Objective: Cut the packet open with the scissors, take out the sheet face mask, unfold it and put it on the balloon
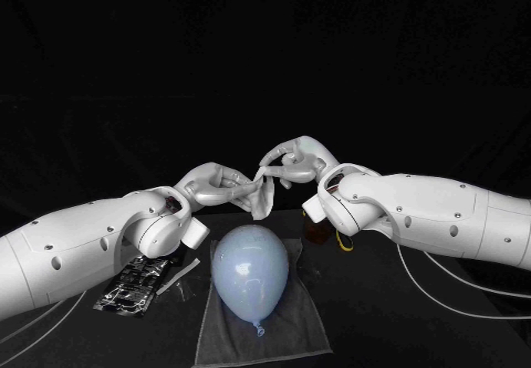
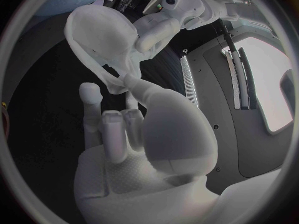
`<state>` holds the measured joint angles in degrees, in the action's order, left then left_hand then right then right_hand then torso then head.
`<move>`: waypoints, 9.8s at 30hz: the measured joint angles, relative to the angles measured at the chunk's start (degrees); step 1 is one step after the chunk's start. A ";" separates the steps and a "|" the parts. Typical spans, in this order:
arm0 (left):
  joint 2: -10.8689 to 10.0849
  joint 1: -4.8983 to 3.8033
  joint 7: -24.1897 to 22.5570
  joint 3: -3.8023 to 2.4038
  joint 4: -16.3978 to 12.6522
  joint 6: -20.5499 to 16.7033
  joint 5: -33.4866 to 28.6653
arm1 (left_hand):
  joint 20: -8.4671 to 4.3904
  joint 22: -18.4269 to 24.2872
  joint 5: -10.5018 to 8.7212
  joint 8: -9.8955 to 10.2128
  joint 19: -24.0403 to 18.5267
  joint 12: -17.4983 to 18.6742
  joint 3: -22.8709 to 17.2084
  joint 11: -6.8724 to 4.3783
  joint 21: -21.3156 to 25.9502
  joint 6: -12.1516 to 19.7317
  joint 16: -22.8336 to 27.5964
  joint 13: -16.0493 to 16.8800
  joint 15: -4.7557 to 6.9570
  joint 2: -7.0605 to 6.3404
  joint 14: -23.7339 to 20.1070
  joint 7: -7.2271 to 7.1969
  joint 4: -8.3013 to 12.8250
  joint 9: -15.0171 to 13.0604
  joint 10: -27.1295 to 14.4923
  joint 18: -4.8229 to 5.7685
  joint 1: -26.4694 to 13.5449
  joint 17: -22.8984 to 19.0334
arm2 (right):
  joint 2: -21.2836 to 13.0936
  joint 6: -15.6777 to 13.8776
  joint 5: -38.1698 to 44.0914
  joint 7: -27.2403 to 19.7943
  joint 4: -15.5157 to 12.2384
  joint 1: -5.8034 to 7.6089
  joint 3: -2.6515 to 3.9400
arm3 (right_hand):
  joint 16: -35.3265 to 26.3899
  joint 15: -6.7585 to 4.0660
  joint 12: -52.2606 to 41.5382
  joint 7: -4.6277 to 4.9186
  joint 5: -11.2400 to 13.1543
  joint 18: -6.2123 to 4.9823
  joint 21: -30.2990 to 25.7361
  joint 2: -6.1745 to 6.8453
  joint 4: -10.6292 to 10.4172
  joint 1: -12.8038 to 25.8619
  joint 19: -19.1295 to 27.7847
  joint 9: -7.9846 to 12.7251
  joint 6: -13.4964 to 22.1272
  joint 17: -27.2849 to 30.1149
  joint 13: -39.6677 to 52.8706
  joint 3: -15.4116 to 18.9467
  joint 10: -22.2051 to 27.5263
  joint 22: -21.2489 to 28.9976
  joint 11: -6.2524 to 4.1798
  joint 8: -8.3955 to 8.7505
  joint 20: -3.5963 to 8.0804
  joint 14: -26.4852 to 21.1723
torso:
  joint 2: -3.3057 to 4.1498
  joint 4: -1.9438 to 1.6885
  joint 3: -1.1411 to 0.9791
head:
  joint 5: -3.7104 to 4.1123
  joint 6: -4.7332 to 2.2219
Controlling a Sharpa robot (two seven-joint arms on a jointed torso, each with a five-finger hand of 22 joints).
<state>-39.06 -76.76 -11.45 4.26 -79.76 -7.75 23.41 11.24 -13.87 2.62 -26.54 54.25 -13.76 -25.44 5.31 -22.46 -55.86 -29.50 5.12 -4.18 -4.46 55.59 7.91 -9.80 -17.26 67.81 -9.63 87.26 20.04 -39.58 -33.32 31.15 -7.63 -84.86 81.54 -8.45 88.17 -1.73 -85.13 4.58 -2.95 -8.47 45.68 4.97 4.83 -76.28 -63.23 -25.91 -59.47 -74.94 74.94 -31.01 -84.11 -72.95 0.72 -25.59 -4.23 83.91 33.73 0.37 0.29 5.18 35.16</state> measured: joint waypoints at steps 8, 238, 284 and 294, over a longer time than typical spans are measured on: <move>-0.05 0.00 0.18 0.00 -0.04 -0.10 -1.30 | 0.02 -0.91 0.00 -0.42 -0.83 0.00 -1.49 -0.09 -0.96 0.03 0.28 0.16 0.08 0.13 0.54 0.01 1.21 0.00 0.50 0.37 -0.68 -0.08 | 0.19 0.85 -0.02 0.45 0.63 0.00 -0.07 | -2.57 1.08 6.90 2.43 -0.01 -0.93 -7.48 -0.21 0.28 2.84 5.82 1.31 5.15 2.70 -0.58 -0.12 3.88 2.44 1.86 2.63 -1.04 -3.73 | 0.00 0.00 -0.01 | -0.08 0.07; -0.49 0.53 1.04 0.00 -0.58 -4.77 -21.64 | -0.07 -5.60 -0.05 -1.30 -3.37 0.07 -8.32 -0.97 -6.97 0.02 1.11 0.70 0.86 -0.75 3.58 -0.44 4.75 -3.45 3.05 0.43 -8.48 0.47 | 4.21 -15.29 21.14 9.27 -2.99 -6.10 -0.18 | 0.60 0.35 -1.60 0.51 -0.05 0.11 2.40 -1.00 -17.87 1.62 -4.99 3.63 -0.15 0.04 -0.04 13.77 0.08 -1.95 0.71 6.76 -0.56 0.06 | 0.00 0.00 -0.01 | -1.12 -0.01; -0.30 0.66 1.04 0.08 0.08 -4.52 -21.08 | -0.07 -5.66 -0.11 -1.23 -3.37 0.07 -8.25 -0.87 -7.21 -0.09 1.11 0.71 0.97 -0.71 3.70 -0.55 4.85 -3.50 2.95 0.43 -8.89 0.49 | -0.52 -16.46 18.03 7.65 -7.26 -6.04 -0.10 | 0.80 -0.84 -0.43 -0.12 0.32 0.59 2.75 -2.56 -11.63 -3.44 -6.02 2.59 0.14 0.04 -0.01 5.85 0.20 -1.97 -0.41 3.71 0.51 0.02 | -0.01 0.02 -0.01 | -1.16 -0.12; -0.36 0.67 1.04 0.06 0.21 -4.54 -21.07 | -0.07 -5.65 -0.05 -1.43 -3.37 0.07 -9.51 -0.86 -7.21 0.02 1.11 0.71 0.96 -0.65 3.69 -0.62 6.11 -3.49 2.94 0.43 -8.82 0.49 | -0.94 -16.08 16.20 6.81 -7.27 -6.04 -0.11 | 0.47 -0.71 0.61 0.84 0.32 0.64 1.08 -3.40 -10.85 -2.02 -4.78 2.59 2.48 -0.01 0.01 3.03 0.19 -2.00 0.00 3.91 0.10 0.13 | 0.00 0.00 -0.01 | -1.17 -0.15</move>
<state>-39.42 -76.09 -10.42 4.32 -79.55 -12.30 2.34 11.17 -19.52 2.57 -27.97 50.88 -13.69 -34.95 4.45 -29.67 -55.84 -28.39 5.84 -3.21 -5.11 59.28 7.29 -3.68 -20.75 70.75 -9.20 78.44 20.53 -40.53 -49.41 47.36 -0.83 -92.13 75.50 -8.56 88.64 -2.44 -84.53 5.41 -2.63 -7.82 46.76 1.57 -6.03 -78.30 -68.00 -23.33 -56.99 -74.95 74.95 -27.98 -83.93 -74.95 0.73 -21.68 -4.13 84.04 33.73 0.37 0.28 4.01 35.01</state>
